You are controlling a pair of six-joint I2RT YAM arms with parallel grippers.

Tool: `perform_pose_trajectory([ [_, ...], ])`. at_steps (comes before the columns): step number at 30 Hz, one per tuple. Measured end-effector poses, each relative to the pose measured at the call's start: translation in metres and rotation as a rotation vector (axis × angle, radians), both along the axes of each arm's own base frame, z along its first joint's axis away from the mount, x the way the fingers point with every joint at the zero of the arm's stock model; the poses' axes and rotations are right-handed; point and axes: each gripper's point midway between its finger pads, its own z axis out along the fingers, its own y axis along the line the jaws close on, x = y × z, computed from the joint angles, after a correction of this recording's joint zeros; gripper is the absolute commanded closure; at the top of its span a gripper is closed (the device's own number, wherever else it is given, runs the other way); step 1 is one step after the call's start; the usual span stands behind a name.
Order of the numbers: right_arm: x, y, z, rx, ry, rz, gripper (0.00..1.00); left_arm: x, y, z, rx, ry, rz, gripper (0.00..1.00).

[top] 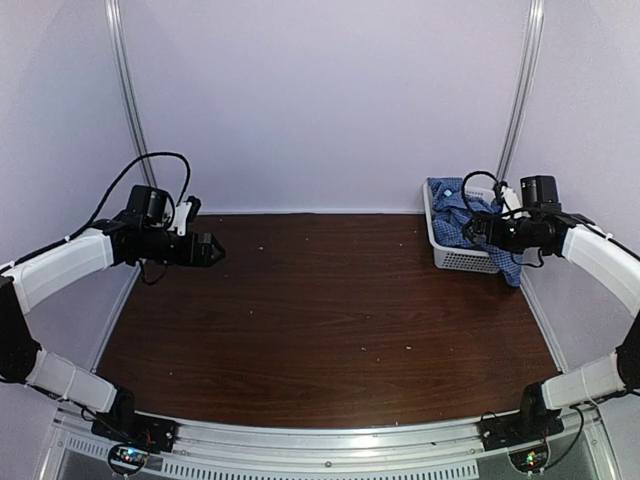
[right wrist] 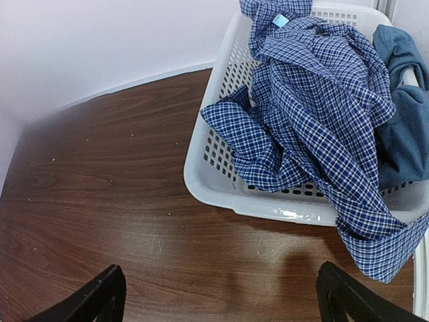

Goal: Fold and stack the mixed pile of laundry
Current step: Pick up the crumpled shirt from the bin.

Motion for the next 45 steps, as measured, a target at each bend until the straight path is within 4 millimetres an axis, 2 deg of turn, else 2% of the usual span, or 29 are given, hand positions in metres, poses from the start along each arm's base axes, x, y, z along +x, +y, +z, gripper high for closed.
perform_pose_trajectory([
  [4, 0.004, -0.009, 0.003, -0.048, 0.02, -0.034, 0.0, 0.004, 0.0, 0.009, 0.005, -0.043, 0.009, 0.02],
  [11, 0.05, -0.039, 0.034, -0.155, 0.021, -0.119, 0.0, 0.011, 0.001, 0.022, 0.004, -0.105, 0.025, 0.02],
  [14, 0.068, -0.058, 0.034, -0.197, 0.047, -0.163, 0.0, 0.013, 0.002, 0.023, 0.008, -0.113, 0.032, 0.02],
  [17, 0.081, -0.078, 0.022, -0.237, 0.101, -0.202, 0.0, 0.014, 0.004, 0.023, 0.015, -0.117, 0.041, 0.02],
  [21, 0.092, -0.092, -0.007, -0.275, 0.193, -0.219, 0.0, 0.017, 0.008, 0.019, 0.032, -0.112, 0.064, 0.02],
  [25, 0.101, -0.095, -0.034, -0.295, 0.264, -0.205, 0.0, 0.022, 0.014, 0.015, 0.038, -0.095, 0.119, 0.02],
  [32, 0.131, -0.096, -0.059, -0.308, 0.302, -0.19, 0.0, 0.034, 0.025, 0.005, 0.056, -0.041, 0.235, 0.02],
  [35, 0.138, -0.097, -0.074, -0.317, 0.328, -0.182, 0.05, 0.034, 0.035, 0.0, 0.085, -0.02, 0.292, 0.02],
  [37, 0.138, -0.097, -0.085, -0.321, 0.351, -0.175, 0.15, 0.033, 0.042, -0.002, 0.106, -0.006, 0.327, 0.02],
  [38, 0.138, -0.097, -0.09, -0.32, 0.361, -0.171, 0.25, 0.034, 0.044, -0.001, 0.111, -0.005, 0.34, 0.02],
  [41, 0.138, -0.095, -0.094, -0.312, 0.371, -0.166, 0.62, 0.035, 0.051, 0.004, 0.131, -0.006, 0.378, 0.02],
  [45, 0.139, -0.092, -0.092, -0.306, 0.365, -0.153, 0.92, 0.036, 0.055, 0.009, 0.139, -0.025, 0.396, 0.02],
])
